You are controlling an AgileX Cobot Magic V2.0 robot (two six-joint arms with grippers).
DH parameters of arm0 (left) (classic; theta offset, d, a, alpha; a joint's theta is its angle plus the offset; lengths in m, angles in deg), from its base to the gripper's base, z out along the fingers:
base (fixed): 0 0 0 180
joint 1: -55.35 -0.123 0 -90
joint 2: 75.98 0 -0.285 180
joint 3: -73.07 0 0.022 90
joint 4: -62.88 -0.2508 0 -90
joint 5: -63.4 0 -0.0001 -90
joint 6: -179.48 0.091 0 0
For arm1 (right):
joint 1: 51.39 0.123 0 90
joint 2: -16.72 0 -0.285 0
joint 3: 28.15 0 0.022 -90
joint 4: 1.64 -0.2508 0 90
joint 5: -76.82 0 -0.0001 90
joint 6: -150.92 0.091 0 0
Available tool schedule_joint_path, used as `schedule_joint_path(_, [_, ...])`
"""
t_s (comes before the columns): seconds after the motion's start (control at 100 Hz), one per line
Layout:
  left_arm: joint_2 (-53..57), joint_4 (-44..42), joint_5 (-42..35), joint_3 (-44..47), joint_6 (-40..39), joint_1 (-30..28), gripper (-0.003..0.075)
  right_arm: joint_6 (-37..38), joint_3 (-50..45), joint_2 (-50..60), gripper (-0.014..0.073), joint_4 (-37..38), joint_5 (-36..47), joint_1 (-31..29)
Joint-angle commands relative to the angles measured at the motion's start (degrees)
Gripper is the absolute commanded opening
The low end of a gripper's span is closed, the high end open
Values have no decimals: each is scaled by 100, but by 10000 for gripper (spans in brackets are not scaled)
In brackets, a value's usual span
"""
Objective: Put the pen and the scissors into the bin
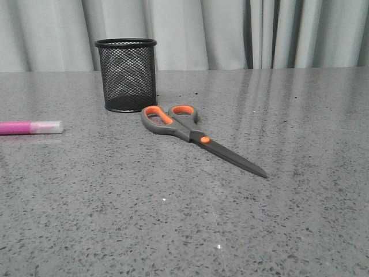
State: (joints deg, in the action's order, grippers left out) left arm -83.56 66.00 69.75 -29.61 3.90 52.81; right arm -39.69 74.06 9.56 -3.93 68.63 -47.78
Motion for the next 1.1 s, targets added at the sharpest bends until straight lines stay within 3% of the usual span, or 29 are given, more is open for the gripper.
schedule_joint_path(0.0, [184,50,-417,252,-66,34,-19,-13,-89,107,-75,48,493,-32])
schedule_joint_path(0.29, [184,82,-417,252,-66,34,-19,-13,-89,107,-75,48,546,-32])
schedule_joint_path(0.52, [184,907,-417,252,-66,34,-19,-13,-89,107,-75,-245,601,-32])
schedule_joint_path(0.71, [184,1604,-417,252,-66,34,-19,-13,-89,107,-75,-1192,906,-32])
schedule_joint_path(1.01, [184,3712,-467,242,-66,34,-19,-13,-79,107,-75,-3246,1154,-32])
schedule_joint_path(1.09, [184,3851,-447,189,-66,34,-19,-13,-26,107,-74,-3379,1085,-32])
